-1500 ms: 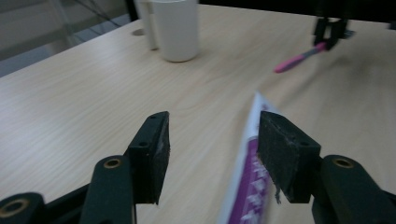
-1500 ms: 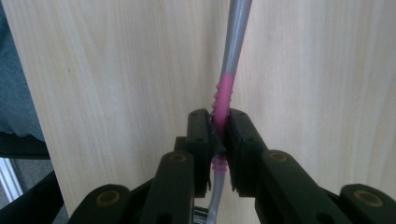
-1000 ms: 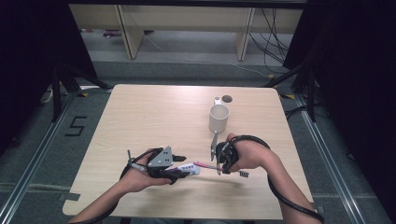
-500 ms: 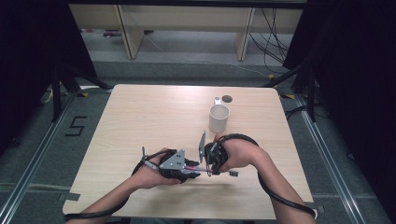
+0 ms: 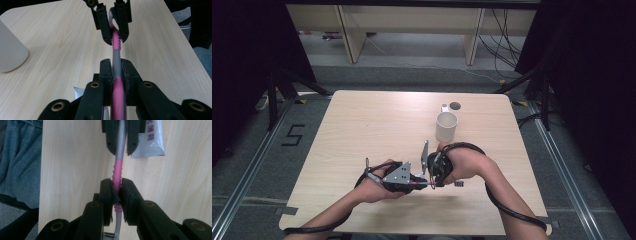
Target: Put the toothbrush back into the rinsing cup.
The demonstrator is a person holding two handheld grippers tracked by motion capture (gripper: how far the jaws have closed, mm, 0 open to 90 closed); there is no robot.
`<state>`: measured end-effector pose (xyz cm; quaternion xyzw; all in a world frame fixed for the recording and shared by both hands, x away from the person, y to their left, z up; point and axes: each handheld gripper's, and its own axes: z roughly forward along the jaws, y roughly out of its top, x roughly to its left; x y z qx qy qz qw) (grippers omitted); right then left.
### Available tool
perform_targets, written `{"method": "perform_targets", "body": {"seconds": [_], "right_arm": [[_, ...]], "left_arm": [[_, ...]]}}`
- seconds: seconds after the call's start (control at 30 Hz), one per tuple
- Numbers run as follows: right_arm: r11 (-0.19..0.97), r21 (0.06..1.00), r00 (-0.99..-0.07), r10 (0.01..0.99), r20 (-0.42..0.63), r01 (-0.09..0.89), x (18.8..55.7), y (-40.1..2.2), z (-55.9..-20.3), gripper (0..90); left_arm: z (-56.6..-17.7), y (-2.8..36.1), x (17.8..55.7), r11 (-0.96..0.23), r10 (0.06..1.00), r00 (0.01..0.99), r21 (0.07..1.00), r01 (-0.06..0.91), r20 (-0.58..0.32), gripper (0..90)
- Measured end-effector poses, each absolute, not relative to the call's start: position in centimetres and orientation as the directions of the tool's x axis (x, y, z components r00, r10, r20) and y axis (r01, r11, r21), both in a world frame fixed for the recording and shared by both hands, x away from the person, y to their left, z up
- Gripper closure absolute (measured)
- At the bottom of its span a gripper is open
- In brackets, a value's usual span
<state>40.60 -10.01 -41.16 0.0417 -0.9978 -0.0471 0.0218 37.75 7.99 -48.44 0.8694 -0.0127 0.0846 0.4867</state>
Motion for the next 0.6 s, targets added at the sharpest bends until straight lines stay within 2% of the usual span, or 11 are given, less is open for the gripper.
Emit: {"method": "perform_targets", "body": {"seconds": [0.07, 0.1, 0.17, 0.2, 0.27, 0.33, 0.37, 0.43, 0.47, 0.57, 0.6], "right_arm": [[0.995, 0.089, -0.997, -0.051, 0.049, -0.046, 40.4, -10.0, -41.0, 78.9], [0.992, 0.120, -0.999, -0.039, 0.028, -0.035, 40.6, -10.3, -40.9, 73.9], [0.992, 0.127, -1.000, -0.012, 0.029, -0.008, 40.5, -10.4, -40.8, 70.9], [0.983, 0.182, -1.000, -0.022, -0.006, -0.023, 40.8, -10.8, -40.6, 66.3], [0.973, 0.232, -0.999, 0.001, -0.035, -0.007, 41.0, -11.3, -40.2, 59.5], [0.955, 0.288, -0.995, 0.092, -0.042, 0.076, 40.8, -12.1, -39.8, 58.1], [0.955, 0.288, -0.995, 0.092, -0.042, 0.076, 40.8, -12.1, -39.8, 58.1], [0.907, 0.398, -0.984, 0.171, -0.053, 0.137, 40.9, -13.4, -39.3, 55.0], [0.907, 0.398, -0.984, 0.171, -0.053, 0.137, 40.9, -13.4, -39.3, 55.0], [0.800, 0.551, -0.937, 0.339, -0.087, 0.238, 40.5, -15.5, -38.7, 47.3], [0.800, 0.551, -0.937, 0.339, -0.087, 0.238, 40.5, -15.5, -38.7, 47.3]], "left_arm": [[-48.3, 8.1, 37.7, -0.511, 0.072, 0.986, 0.854, -0.092, 0.149, 80.9], [-48.2, 8.2, 37.6, -0.492, 0.085, 0.987, 0.867, -0.079, 0.139, 80.9], [-48.1, 8.3, 37.7, -0.500, 0.088, 0.985, 0.862, -0.087, 0.151, 80.9], [-48.1, 8.4, 37.7, -0.497, 0.091, 0.985, 0.863, -0.084, 0.149, 80.9], [-48.2, 8.6, 37.8, -0.476, 0.117, 0.982, 0.876, -0.075, 0.147, 81.0], [-48.3, 8.8, 37.8, -0.459, 0.139, 0.980, 0.886, -0.065, 0.144, 81.0], [-48.3, 8.8, 37.8, -0.459, 0.139, 0.980, 0.886, -0.065, 0.144, 81.0], [-48.3, 9.0, 37.8, -0.445, 0.152, 0.977, 0.893, -0.066, 0.148, 81.0], [-48.3, 9.1, 37.8, -0.439, 0.161, 0.977, 0.896, -0.059, 0.143, 81.0], [-48.4, 9.7, 38.0, -0.376, 0.234, 0.964, 0.926, -0.030, 0.126, 81.0], [-48.4, 9.7, 38.0, -0.376, 0.234, 0.964, 0.926, -0.030, 0.126, 81.0]]}}
